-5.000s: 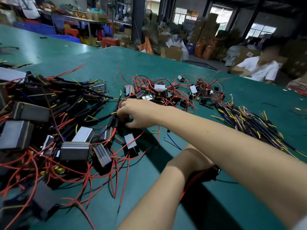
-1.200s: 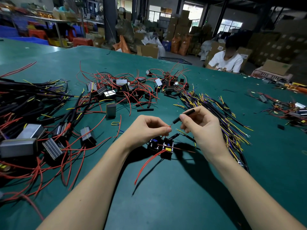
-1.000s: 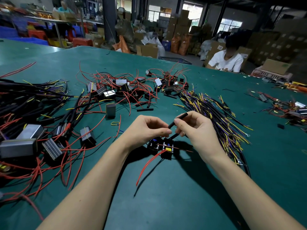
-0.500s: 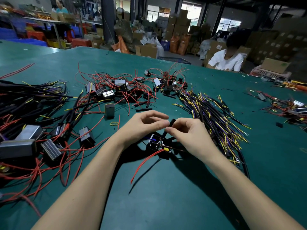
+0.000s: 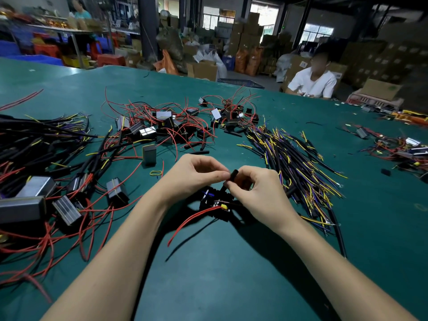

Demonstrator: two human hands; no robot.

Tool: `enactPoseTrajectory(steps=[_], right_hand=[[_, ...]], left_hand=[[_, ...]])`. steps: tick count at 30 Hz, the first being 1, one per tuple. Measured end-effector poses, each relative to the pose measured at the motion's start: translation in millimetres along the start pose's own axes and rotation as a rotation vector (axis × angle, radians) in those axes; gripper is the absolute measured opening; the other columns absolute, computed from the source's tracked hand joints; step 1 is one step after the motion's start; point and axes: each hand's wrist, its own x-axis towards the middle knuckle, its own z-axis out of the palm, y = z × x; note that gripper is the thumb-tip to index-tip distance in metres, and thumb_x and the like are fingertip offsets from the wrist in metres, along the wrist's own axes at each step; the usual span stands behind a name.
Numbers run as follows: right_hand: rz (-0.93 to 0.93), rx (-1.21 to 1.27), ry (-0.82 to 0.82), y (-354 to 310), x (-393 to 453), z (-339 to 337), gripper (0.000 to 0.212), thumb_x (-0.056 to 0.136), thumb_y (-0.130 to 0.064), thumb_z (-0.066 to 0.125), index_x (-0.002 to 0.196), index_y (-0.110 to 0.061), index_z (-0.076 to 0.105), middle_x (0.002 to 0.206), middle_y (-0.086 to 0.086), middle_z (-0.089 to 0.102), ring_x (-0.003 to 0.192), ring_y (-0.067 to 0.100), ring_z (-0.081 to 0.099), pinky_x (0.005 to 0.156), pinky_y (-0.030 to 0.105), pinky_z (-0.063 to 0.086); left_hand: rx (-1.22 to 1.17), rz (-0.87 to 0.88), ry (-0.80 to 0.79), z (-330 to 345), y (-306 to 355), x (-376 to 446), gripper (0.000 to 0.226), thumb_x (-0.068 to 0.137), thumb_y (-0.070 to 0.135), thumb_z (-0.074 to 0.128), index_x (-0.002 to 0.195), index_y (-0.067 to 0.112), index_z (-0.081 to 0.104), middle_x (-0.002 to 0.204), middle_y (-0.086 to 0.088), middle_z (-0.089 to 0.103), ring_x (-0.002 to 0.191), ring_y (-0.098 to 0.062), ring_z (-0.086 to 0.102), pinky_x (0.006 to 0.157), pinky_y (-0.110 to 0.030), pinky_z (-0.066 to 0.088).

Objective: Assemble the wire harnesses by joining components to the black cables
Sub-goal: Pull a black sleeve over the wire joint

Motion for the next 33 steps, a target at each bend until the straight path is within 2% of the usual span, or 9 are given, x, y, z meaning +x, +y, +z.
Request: enactPoseTrajectory(steps=[2,5,7,12,17,20,26,30,33], right_hand=[[-0.018,-0.034,-0.005,-1,1,-1,0.016,0.082,-0.022,0.070,0.070,-0.013,0.064,0.062,-0.002,0.062,0.059,0.016,0.055,0.060,0.039,0.048],[-0.080,-0.091,-0.022,-4,1,-2,0.014,0.083,-0.021,0.069,0.073,-0.012,0.065,0.066,-0.003,0.062,0.063,0.016,0.055,0.062,0.040,0.048],[-0.107,-0.108,-0.043,-6,1,0,0.011,0.083,-0.020,0.068,0.075,-0.013,0.067,0.069,-0.003,0.063,0.065,0.014,0.056,0.062,0.036,0.048],[-0.046,-0.072,-0.065,-5,1,3,0.013,0.084,-0.016,0.069,0.071,-0.013,0.068,0.061,-0.009,0.061,0.057,0.002,0.052,0.054,0.012,0.036],[-0.032,-0.026,-0.077,-6,1,5,0.018,0.084,-0.013,0.070,0.066,-0.015,0.065,0.054,-0.012,0.057,0.051,0.000,0.050,0.049,0.010,0.034],[-0.043,-0.046,-0.095,-9,3,6,0.023,0.083,-0.013,0.071,0.063,-0.021,0.061,0.051,-0.016,0.053,0.051,-0.002,0.051,0.049,0.009,0.034],[-0.038,-0.060,-0.100,-9,4,6,0.017,0.082,-0.011,0.070,0.069,-0.020,0.065,0.054,-0.017,0.053,0.050,-0.001,0.050,0.052,0.010,0.035],[-0.057,-0.051,-0.093,-9,4,3,0.032,0.083,-0.010,0.066,0.059,-0.026,0.054,0.045,-0.015,0.047,0.048,0.001,0.045,0.047,0.011,0.031],[-0.046,-0.034,-0.094,-9,4,3,0.043,0.084,-0.011,0.067,0.053,-0.031,0.045,0.039,-0.016,0.044,0.044,0.001,0.042,0.043,0.012,0.030]], left_hand=[[0.097,-0.016,0.022,-5,-2,-1,0.009,0.086,0.018,0.069,0.088,0.010,0.074,0.088,-0.005,0.074,0.079,-0.007,0.061,0.080,-0.024,0.047],[0.240,-0.020,-0.005,-7,-8,-9,0.009,0.088,0.015,0.066,0.087,0.017,0.074,0.079,0.007,0.073,0.068,0.002,0.061,0.070,-0.013,0.046],[0.286,-0.043,-0.047,-9,-12,-14,0.011,0.088,0.014,0.065,0.089,0.020,0.074,0.081,0.007,0.074,0.073,-0.002,0.065,0.074,-0.016,0.049],[0.282,-0.054,-0.094,-12,-15,-18,0.012,0.086,0.012,0.068,0.094,0.019,0.074,0.087,0.006,0.074,0.084,-0.008,0.068,0.084,-0.025,0.052],[0.257,-0.058,-0.064,-10,-17,-18,0.014,0.084,0.012,0.070,0.086,0.026,0.073,0.082,0.008,0.074,0.074,-0.001,0.065,0.077,-0.017,0.050],[0.257,-0.048,-0.051,-9,-17,-19,0.016,0.084,0.012,0.071,0.084,0.027,0.072,0.083,0.005,0.074,0.076,-0.003,0.066,0.079,-0.021,0.052],[0.106,0.022,-0.062,1,-8,-20,0.017,0.084,0.011,0.070,0.100,0.016,0.069,0.100,0.000,0.071,0.081,0.001,0.063,0.076,-0.022,0.052],[-0.042,0.091,0.057,8,-2,-20,0.013,0.080,0.012,0.073,0.092,0.015,0.073,0.091,-0.006,0.074,0.083,-0.013,0.067,0.082,-0.039,0.054],[-0.066,0.112,0.133,13,-3,-19,0.006,0.078,0.010,0.074,0.084,0.009,0.074,0.082,-0.009,0.074,0.074,-0.028,0.066,0.073,-0.049,0.054]])
